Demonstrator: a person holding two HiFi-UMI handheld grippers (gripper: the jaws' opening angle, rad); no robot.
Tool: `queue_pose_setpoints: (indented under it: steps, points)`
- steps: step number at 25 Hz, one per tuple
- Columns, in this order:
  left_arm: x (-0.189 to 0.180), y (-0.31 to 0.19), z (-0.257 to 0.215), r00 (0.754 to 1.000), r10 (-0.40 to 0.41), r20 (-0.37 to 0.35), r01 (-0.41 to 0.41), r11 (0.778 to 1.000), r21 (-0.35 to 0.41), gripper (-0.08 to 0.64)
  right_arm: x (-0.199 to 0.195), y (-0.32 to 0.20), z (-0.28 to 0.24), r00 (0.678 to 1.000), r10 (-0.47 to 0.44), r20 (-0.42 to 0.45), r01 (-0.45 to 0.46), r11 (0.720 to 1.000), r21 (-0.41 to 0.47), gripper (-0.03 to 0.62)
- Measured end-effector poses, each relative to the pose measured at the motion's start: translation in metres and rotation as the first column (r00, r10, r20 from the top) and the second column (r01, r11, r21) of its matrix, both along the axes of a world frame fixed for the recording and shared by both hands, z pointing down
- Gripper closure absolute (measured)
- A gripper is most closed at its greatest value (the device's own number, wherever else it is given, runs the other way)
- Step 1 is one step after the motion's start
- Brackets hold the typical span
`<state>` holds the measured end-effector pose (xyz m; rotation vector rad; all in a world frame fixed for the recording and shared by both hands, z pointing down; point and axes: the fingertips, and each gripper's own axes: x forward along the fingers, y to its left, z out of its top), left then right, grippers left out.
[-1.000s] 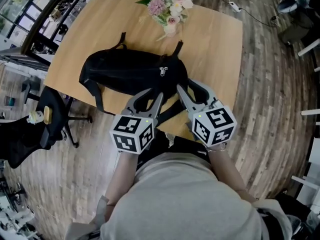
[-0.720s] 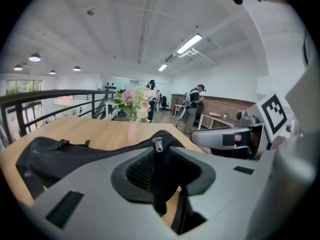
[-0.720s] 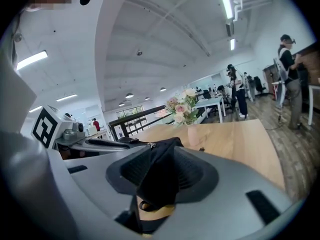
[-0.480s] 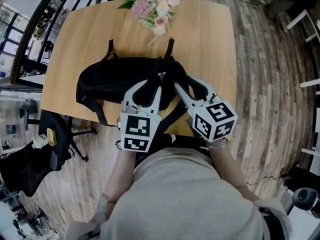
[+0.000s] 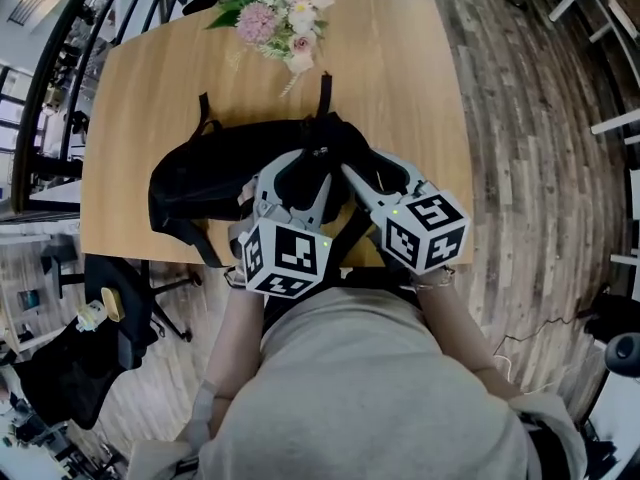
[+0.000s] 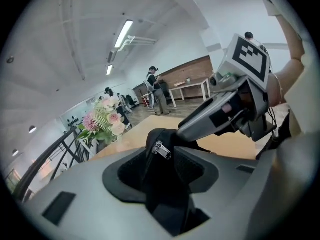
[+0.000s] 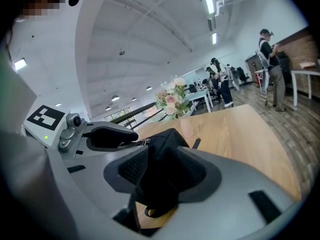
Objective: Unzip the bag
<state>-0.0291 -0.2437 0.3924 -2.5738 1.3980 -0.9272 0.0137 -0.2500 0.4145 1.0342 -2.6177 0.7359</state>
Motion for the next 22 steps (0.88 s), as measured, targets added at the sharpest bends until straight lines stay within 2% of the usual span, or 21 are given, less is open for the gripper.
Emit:
queue_pose_setpoints:
  steps: [6, 10, 16, 22]
  points:
    - [0.004, 0.0, 0.006, 0.995, 0.069, 0.077, -0.07, 0.997, 0.011, 0.391, -0.002, 0.0, 0.004, 0.999, 0.033, 0.025, -0.033, 0.999, -0.02, 0.42]
    - [0.002, 0.0, 0.007, 0.994, 0.078, 0.073, -0.079, 0.997, 0.016, 0.391, -0.002, 0.0, 0.004, 0.999, 0.045, 0.03, -0.044, 0.999, -0.022, 0.423]
    - [0.003, -0.001, 0.008, 0.987, 0.102, 0.122, -0.108, 0.993, 0.046, 0.393, -0.004, 0.001, 0.008, 0.998, 0.06, 0.032, -0.059, 0.998, -0.034, 0.431]
    - [0.001, 0.0, -0.004, 0.989, 0.105, 0.106, -0.114, 0.99, 0.083, 0.393, -0.003, 0.002, 0.009, 0.997, 0.068, 0.037, -0.066, 0.997, -0.044, 0.43]
